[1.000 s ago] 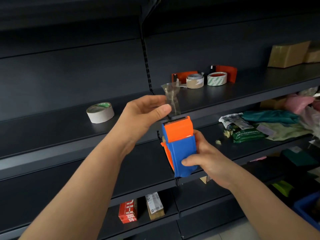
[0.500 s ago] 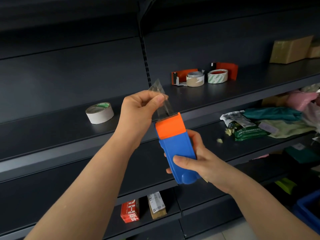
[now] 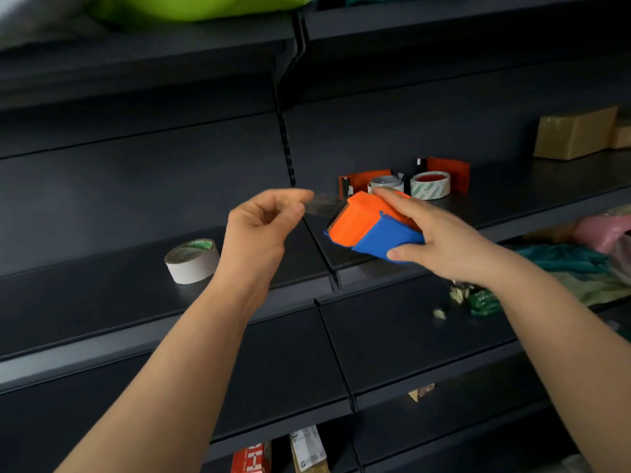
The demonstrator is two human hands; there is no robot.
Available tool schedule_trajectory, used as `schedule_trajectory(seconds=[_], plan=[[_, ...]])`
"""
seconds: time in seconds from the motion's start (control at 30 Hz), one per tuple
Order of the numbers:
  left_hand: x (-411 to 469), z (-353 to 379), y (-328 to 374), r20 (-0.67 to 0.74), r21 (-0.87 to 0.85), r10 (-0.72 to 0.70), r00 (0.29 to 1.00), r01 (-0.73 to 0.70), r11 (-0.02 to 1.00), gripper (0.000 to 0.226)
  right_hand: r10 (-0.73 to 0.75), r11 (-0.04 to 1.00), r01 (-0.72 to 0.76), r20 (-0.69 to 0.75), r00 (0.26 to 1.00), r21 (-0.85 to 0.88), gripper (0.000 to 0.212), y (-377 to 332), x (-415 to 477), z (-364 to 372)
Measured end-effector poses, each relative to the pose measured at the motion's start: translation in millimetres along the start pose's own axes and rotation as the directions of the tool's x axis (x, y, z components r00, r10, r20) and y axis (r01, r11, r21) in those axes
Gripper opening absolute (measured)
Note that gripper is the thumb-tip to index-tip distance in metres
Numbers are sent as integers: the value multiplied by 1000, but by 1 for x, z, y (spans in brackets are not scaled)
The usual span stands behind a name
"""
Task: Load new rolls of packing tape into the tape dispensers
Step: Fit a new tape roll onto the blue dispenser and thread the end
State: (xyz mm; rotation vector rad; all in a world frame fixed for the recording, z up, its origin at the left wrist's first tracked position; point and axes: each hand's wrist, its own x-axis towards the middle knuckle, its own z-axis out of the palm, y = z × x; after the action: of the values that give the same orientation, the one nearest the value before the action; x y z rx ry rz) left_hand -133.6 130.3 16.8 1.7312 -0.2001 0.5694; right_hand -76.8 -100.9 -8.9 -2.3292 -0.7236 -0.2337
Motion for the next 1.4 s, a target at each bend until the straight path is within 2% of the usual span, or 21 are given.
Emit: schedule_trajectory(seconds=[0.13,0.23,0.4,0.47,0.57,0.67,0.7,0.77,0.83,0.97,1.1,1.23,1.4], plan=[[17,3,-36,-126,43,-64,990,69,997,18,28,971,13,170,985,-238,89,16,52,-3],[29,7,-61,-158,147,-118,980,141,979,19,85,943,4,251,964,-333,89,33,80,2],[37,14,-85,-94,403,-127,987,154,902,17,125,889,52,348,929,-455,89,52,106,-1],[39,16,-89,-57,445,-151,987,160,881,19,150,867,54,363,919,-495,89,54,111,1],[41,15,-93,-77,376,-176,981,192,907,25,100,905,54,334,937,-422,91,39,113,6],[42,15,-98,-127,280,-196,972,224,933,31,-133,967,161,151,980,-195,68,12,120,12],[41,17,-99,-144,251,-198,970,230,940,32,-180,968,204,162,970,-147,55,4,122,16],[37,20,-100,-174,189,-200,964,232,954,37,-222,952,271,282,933,-145,34,-4,131,28],[34,23,-100,-203,142,-198,959,229,963,41,-214,953,278,383,898,-119,23,-3,140,36],[33,29,-101,-259,111,-192,947,226,968,44,-254,952,299,393,884,-56,7,1,149,40],[37,37,-100,-261,121,-226,938,264,957,53,-272,962,265,294,916,66,7,6,148,46],[41,45,-100,-342,135,-222,913,281,950,51,-252,966,223,282,926,132,6,10,147,47],[43,47,-102,-359,147,-230,905,298,943,45,-233,972,214,256,938,101,5,10,148,53]])
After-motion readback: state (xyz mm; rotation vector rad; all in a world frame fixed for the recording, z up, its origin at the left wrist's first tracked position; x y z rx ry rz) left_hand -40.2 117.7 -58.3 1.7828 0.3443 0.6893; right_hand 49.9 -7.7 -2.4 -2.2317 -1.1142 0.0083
